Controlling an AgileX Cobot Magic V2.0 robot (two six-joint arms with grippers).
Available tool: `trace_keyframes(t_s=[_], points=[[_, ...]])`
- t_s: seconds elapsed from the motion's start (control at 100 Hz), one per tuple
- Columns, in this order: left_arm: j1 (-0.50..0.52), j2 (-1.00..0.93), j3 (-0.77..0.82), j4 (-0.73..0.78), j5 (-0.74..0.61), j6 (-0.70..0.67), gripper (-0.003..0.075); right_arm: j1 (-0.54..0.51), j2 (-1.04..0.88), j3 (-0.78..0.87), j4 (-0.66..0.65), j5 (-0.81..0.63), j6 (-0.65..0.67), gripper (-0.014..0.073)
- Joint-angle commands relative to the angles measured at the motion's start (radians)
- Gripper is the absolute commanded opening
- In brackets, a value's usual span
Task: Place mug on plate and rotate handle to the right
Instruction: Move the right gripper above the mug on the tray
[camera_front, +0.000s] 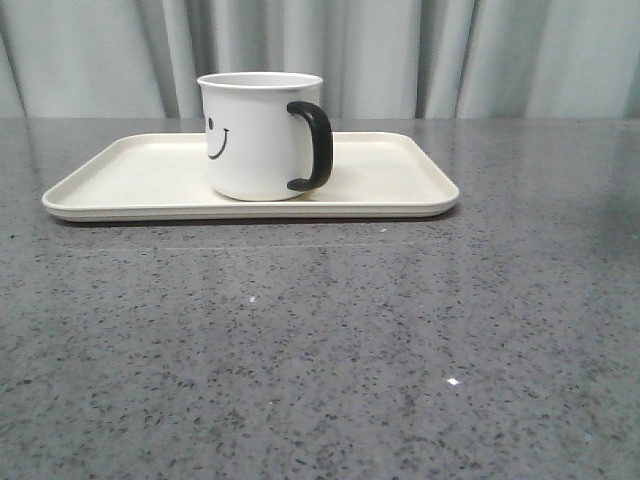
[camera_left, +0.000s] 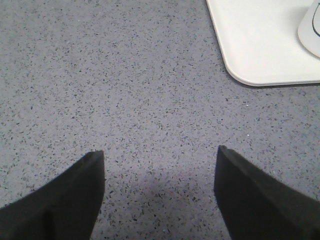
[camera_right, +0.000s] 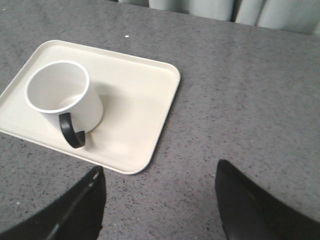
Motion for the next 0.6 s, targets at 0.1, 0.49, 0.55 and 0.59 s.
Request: trace_keyframes(t_s=[0.1,0.49,0.55,0.59], points=[[0.003,0.006,-0.028,-0.005,-0.068,-0.01,0.0463,0.135,0.129,-0.127,-0.014,-0.061,0.007,0.0477],[0.003,0.006,-0.028,-0.005,-0.068,-0.01,0.0463,0.329,0.434,-0.35,-0.185,-0.064,0.168,0.0477],[0.003,0.006,-0.028,-0.005,-0.068,-0.01,0.0463,0.341,0.474,-0.387,-0.186,-0.063,0.183,0.0477],[0.003,0.006,-0.028,-0.005,-0.068,-0.01,0.0463,0.345,0.495,-0.406,-0.186,-0.063,0.187,0.0477]])
